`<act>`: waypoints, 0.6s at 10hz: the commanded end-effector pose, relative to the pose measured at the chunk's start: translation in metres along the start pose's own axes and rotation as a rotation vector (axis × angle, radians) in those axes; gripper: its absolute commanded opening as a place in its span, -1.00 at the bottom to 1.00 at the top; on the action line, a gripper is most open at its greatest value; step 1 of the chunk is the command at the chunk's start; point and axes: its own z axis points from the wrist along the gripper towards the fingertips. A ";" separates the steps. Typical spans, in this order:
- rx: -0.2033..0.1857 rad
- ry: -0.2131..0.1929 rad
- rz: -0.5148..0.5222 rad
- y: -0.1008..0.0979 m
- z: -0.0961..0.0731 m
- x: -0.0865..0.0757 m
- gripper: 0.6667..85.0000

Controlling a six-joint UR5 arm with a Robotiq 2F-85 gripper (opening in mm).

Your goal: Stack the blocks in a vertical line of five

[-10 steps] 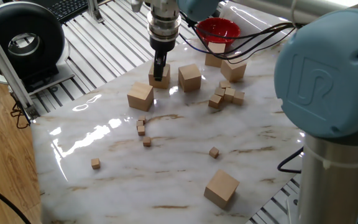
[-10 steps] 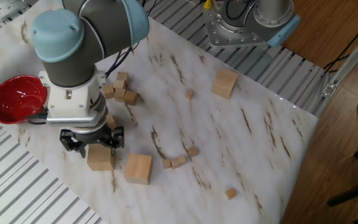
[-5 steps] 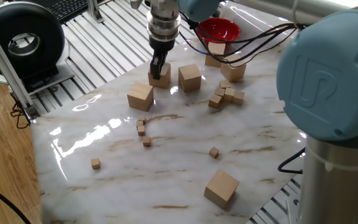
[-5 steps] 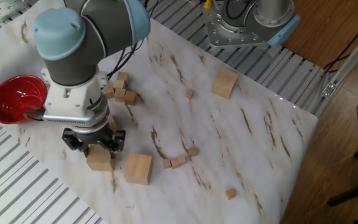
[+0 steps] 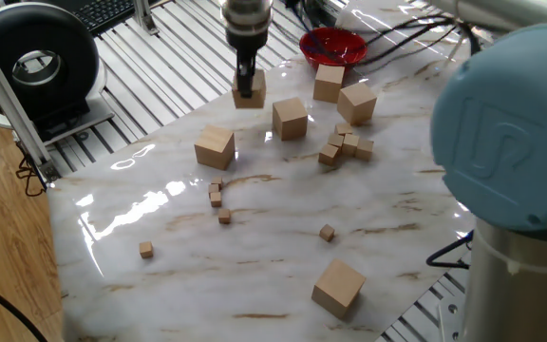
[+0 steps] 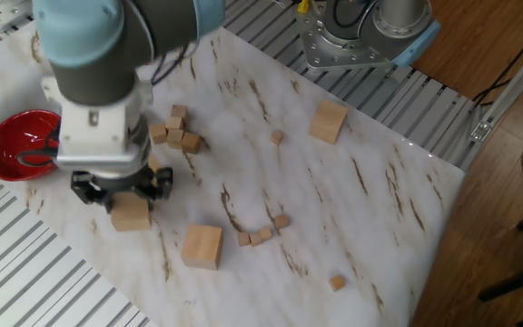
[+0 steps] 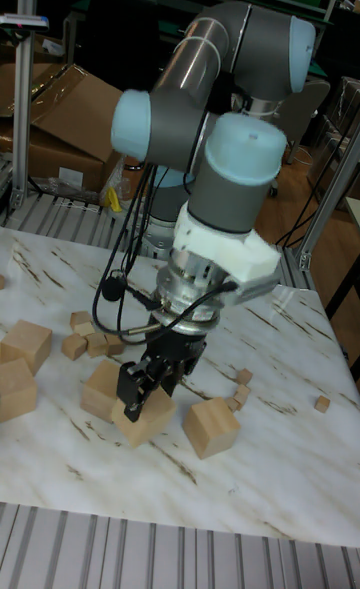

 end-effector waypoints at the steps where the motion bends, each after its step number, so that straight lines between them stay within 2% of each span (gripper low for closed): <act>1: 0.008 -0.068 -0.264 -0.004 -0.031 0.004 -0.99; 2: -0.004 -0.091 -0.296 0.000 -0.031 0.010 -0.99; 3: 0.005 -0.110 -0.331 -0.001 -0.029 0.015 -0.99; 4: 0.052 -0.122 -0.384 -0.013 -0.028 0.021 -0.99; 5: 0.070 -0.141 -0.401 -0.020 -0.029 0.026 -0.99; 6: 0.050 -0.169 -0.389 -0.017 -0.031 0.033 -0.99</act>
